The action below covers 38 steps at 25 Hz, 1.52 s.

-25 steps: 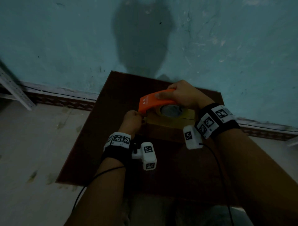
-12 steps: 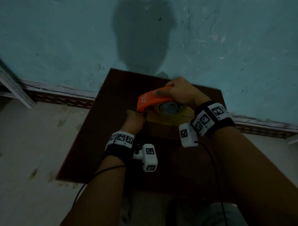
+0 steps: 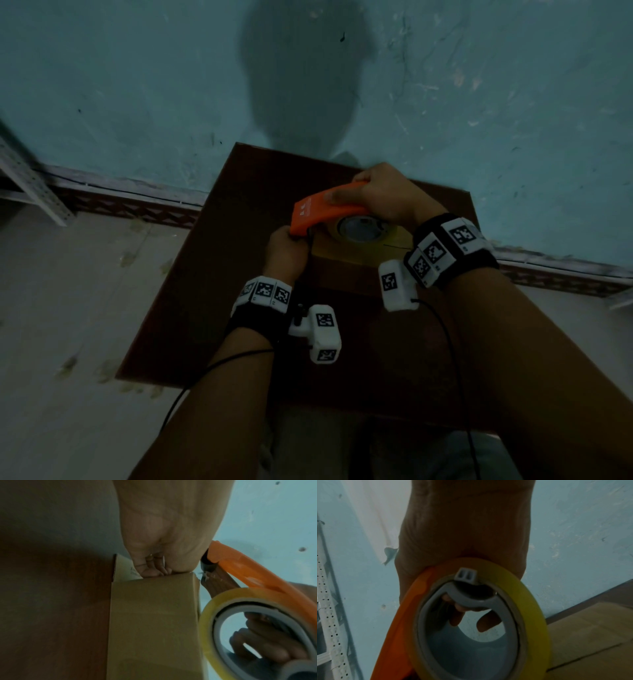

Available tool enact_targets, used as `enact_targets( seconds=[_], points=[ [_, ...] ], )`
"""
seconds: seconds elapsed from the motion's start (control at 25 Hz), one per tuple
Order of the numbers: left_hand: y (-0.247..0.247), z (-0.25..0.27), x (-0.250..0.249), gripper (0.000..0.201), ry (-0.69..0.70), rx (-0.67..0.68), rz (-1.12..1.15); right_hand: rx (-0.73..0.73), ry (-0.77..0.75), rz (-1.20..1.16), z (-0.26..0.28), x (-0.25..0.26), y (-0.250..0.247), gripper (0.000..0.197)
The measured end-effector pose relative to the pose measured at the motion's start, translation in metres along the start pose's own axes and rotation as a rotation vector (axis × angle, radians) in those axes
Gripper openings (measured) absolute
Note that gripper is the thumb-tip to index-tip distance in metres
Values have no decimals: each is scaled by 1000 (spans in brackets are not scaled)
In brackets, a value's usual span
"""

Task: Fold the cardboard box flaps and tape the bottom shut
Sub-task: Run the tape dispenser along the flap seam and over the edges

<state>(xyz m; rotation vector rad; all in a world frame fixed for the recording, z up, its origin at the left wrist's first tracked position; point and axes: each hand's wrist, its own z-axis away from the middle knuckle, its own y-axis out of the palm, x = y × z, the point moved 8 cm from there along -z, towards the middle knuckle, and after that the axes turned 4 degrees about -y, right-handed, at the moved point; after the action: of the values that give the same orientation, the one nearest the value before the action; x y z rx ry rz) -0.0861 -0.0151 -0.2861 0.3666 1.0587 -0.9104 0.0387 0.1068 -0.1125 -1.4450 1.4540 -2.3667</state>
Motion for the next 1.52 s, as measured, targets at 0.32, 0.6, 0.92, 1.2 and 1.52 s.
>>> enact_targets(
  seconds=[0.32, 0.6, 0.92, 1.2, 1.52],
  points=[
    [8, 28, -27, 45, 94, 352, 286, 0, 8, 20, 1, 1, -2, 47],
    [38, 38, -24, 69, 283, 534, 157, 12, 24, 3, 1, 0, -1, 48],
    [37, 37, -19, 83, 383, 296, 126, 42, 44, -15, 1, -1, 0, 49],
    [37, 39, -17, 61, 335, 315, 146, 95, 30, 75, 3, 1, -5, 50],
    [35, 38, -19, 61, 346, 287, 95, 115, -15, 211, 8, -7, -21, 74]
  ],
)
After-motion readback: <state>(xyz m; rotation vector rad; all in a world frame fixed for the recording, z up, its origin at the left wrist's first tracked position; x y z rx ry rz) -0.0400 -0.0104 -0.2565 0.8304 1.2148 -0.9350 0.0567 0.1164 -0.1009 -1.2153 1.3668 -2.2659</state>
